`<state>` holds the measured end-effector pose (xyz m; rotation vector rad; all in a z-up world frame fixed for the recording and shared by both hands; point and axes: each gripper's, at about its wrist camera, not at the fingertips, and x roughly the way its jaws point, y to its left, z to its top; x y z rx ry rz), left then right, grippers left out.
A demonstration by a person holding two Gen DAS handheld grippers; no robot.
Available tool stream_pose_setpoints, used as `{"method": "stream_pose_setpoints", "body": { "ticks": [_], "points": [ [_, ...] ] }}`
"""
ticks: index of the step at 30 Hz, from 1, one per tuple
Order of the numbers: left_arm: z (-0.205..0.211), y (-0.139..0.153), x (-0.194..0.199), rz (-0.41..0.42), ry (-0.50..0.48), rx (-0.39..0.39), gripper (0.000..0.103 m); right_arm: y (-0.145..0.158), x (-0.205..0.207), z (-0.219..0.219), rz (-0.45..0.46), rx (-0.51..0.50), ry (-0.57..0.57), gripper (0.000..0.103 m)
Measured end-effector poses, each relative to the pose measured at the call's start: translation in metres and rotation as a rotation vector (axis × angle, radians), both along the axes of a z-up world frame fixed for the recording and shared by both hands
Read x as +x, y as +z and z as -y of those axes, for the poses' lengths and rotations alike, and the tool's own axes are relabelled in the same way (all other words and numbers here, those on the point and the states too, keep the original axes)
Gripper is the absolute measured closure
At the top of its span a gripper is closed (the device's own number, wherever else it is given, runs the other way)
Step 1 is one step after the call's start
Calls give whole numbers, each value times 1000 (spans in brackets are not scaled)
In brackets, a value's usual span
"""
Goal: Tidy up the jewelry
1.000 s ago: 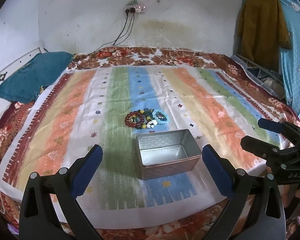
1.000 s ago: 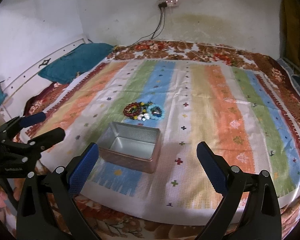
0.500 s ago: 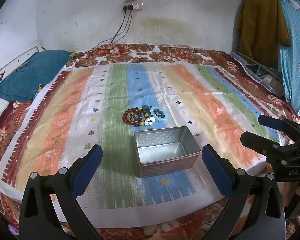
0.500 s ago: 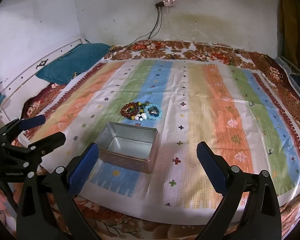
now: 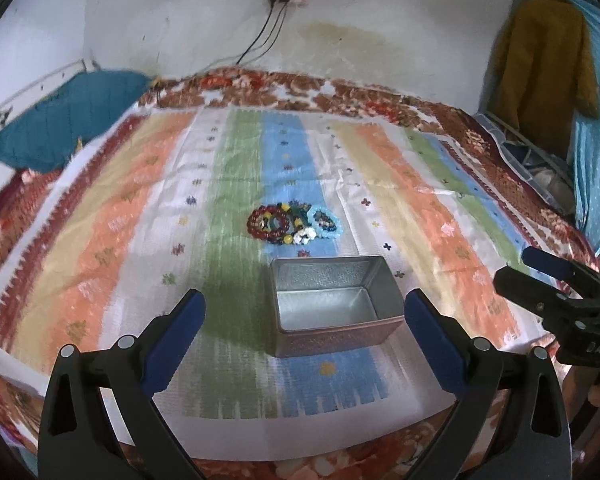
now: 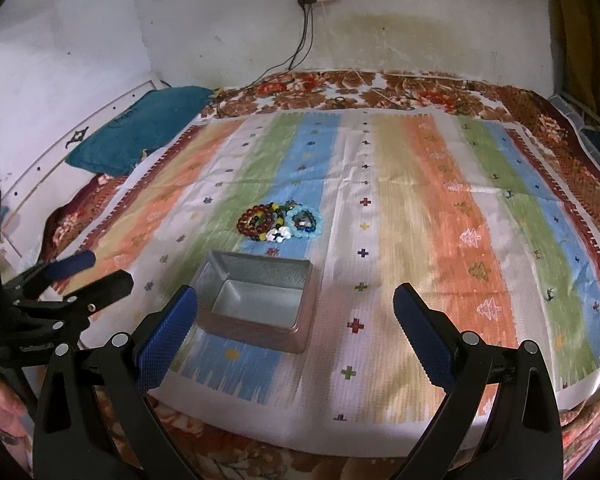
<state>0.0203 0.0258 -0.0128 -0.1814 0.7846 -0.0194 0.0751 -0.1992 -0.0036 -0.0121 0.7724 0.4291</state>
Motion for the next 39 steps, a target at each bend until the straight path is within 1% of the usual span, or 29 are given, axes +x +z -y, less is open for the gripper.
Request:
{"method": "stream_pose_setpoints", "body": {
  "ticks": [2,4,7,11,14,16,19,22,23,25,27,32,34,36,39],
  "points": [
    [-2,-5,6,-21,2,-28,5,-1,6,0,3,-1,-14,4],
    [-3,-9,10,-41,12,-35,5,-1,11,0,7,-8,-34,4],
    [-6,-11,14,-44,15,-37,5,-4,17,-1,2,-20,-47,4],
    [-8,-12,21,-43,19,-21,5,-7,27,-2,1,-36,-60,4],
    [-12,-12,30,-31,30,1,5,-10,36,-3,-19,-23,-50,4],
    [-18,-13,36,-36,56,8,5,-13,44,-2,-39,-12,-44,4],
    [-31,-17,47,-56,88,3,5,-17,56,-5,-58,-23,-34,4],
    [-41,-20,60,-76,95,15,5,-22,68,-4,-104,31,-6,4],
    [-43,-22,63,-80,94,18,5,-22,69,-5,-103,26,-7,4],
    [-45,-23,67,-77,92,29,5,-21,71,-8,-77,-14,-15,4],
    [-45,-23,71,-78,94,51,5,-19,72,-9,-55,-32,-21,4],
    [-45,-27,83,-100,93,75,5,-20,85,-5,-74,-6,-44,4],
    [-48,-29,88,-109,108,90,5,-20,91,-6,-74,-20,-64,4],
    [-52,-27,92,-108,146,110,5,-21,98,-10,-75,-40,-74,4],
    [-53,-29,102,-129,133,118,5,-22,105,-18,-64,-70,-78,4]
  ]
}}
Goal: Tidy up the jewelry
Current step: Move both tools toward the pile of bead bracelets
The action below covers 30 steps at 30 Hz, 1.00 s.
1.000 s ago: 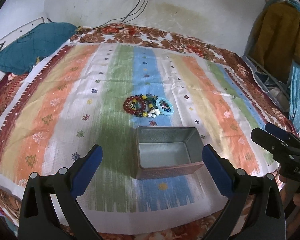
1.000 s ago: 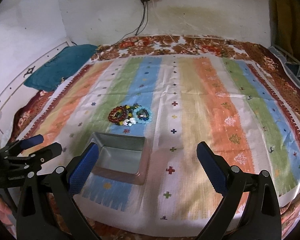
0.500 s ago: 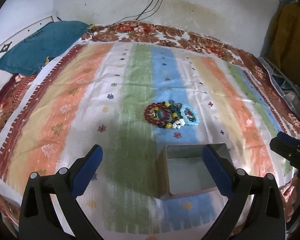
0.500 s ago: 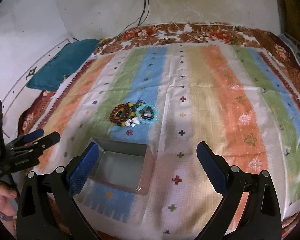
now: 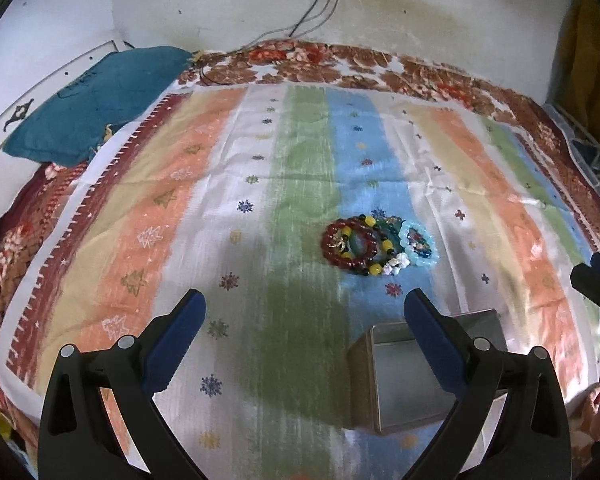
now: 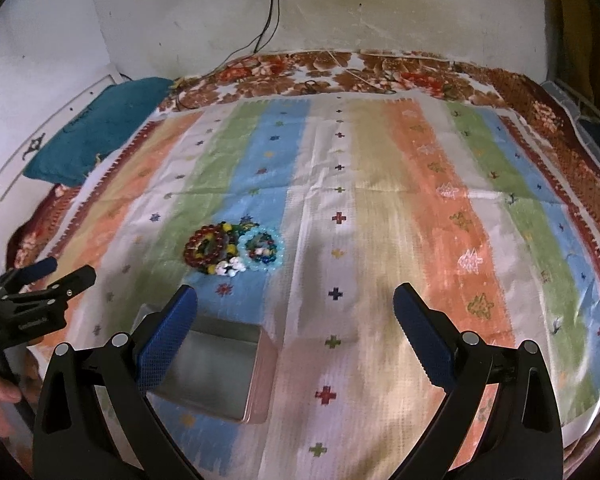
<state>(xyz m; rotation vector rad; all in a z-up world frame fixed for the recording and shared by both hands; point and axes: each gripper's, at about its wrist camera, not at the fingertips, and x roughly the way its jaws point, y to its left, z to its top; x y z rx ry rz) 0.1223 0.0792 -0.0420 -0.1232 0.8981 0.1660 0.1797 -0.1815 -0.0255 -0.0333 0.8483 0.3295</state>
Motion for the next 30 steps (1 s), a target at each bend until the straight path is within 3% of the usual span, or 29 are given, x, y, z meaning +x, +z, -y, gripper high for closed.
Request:
{"method": "stream_pose_setpoints", "body": {
  "ticks": [3,8,17,21,25,30],
  "points": [
    [4,-5,9,-28,-30,10,5,-1,6,-7,9,-18,15,4],
    [8,-9,20,-43,-74,-6,5,-12,22,-11,-63,41,45,4],
    [2,-20,33,-86,-57,-1,5,-26,37,-21,-99,5,35,4],
    [-2,-24,42,-101,-41,-19,5,-33,44,-15,-112,54,18,4],
    [-4,-29,49,-113,-36,-17,5,-47,60,-16,-197,65,37,4],
    [-13,-42,64,-158,2,-41,5,-56,72,-26,-208,-13,52,4]
  ]
}}
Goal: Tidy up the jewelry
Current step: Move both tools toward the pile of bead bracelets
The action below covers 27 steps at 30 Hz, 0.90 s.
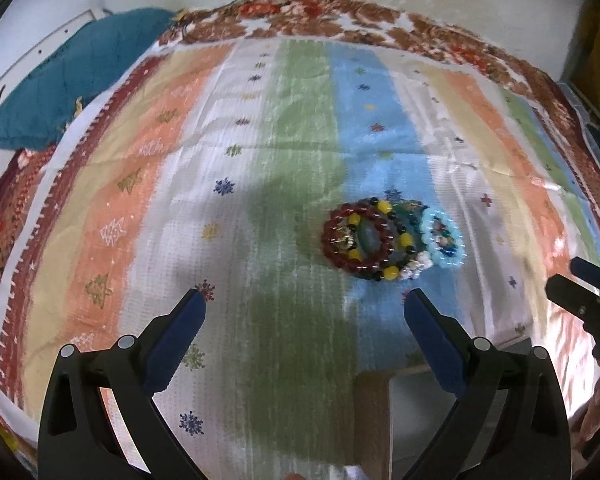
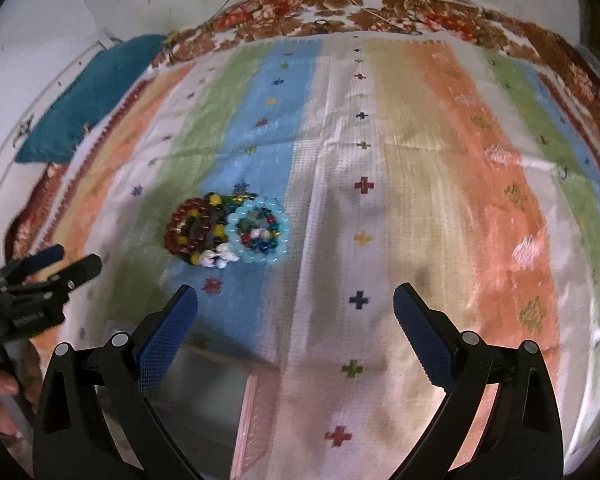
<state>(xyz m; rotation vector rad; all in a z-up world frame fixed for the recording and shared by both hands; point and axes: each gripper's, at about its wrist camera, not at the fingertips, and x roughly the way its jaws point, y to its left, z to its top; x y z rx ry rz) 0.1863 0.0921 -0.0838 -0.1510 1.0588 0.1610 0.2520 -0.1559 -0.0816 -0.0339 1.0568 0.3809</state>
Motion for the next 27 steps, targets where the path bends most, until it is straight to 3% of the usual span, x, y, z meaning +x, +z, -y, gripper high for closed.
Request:
{"method": "stream_pose_setpoints", "body": {
  "ticks": [11,18,22,27],
  "points": [
    [-13,-21,21,-37,28,-45,6,-14,21,-7,-13,-46,-6,4],
    [-10,-34,35,-69,14,-5,6,-32,37,-9,-84,15,-12,4],
    [-13,-35,39,-63,9,-48,7,-37,43,-14,-95,6,-15,4],
    [-12,-41,48,-74,18,-8,7,-45,52,-18,-108,-10,-16,4]
  ]
}}
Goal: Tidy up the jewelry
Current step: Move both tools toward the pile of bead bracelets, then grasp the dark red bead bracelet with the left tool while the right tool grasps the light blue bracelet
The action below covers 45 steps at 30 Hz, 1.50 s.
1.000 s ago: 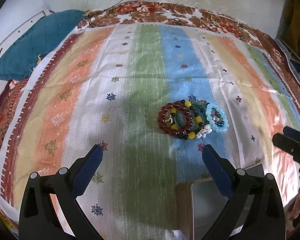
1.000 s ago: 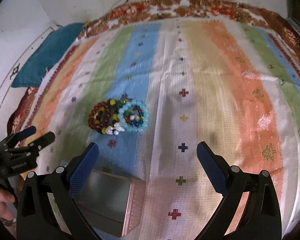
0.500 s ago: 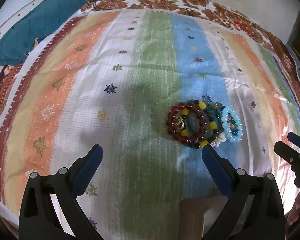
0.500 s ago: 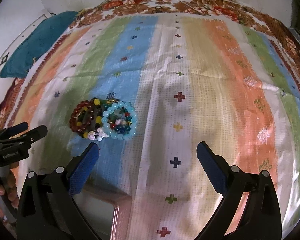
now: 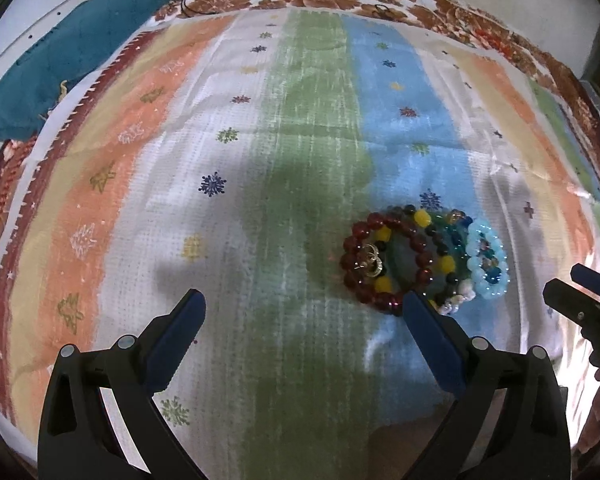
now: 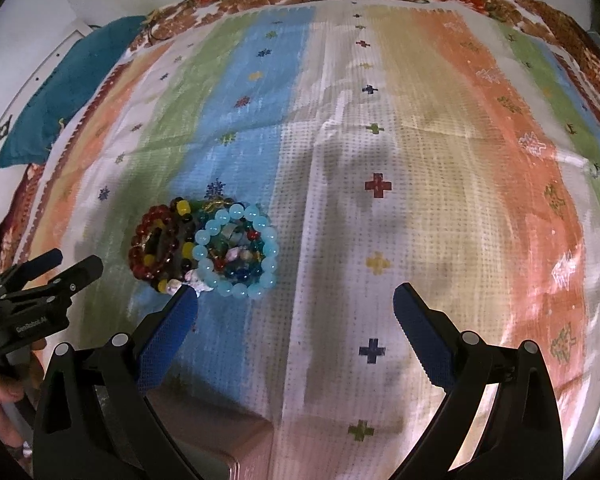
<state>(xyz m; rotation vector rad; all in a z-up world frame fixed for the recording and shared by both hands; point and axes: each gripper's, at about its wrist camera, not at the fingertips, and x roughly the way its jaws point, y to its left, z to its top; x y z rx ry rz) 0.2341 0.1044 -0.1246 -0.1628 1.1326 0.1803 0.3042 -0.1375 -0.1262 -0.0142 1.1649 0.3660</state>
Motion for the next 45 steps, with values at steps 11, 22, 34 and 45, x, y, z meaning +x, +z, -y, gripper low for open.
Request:
{"method": "stream_pose_setpoints", "body": {
  "ticks": [11,22,34,45],
  "points": [
    [-2,-22,12,-50,0,-83,27,-13,14,-5,-29,5,5,4],
    [4,-29,23,-61,-20,-76,52,-29,26,-5,-71,7,-10,24],
    [6,-33,26,-70,-30,-60,59,-37,34,-7,-68,-28,-24,36],
    [0,-34,23,-65,-17,-144,78,-39,36,-16,-35,-104,-2,57]
  ]
}}
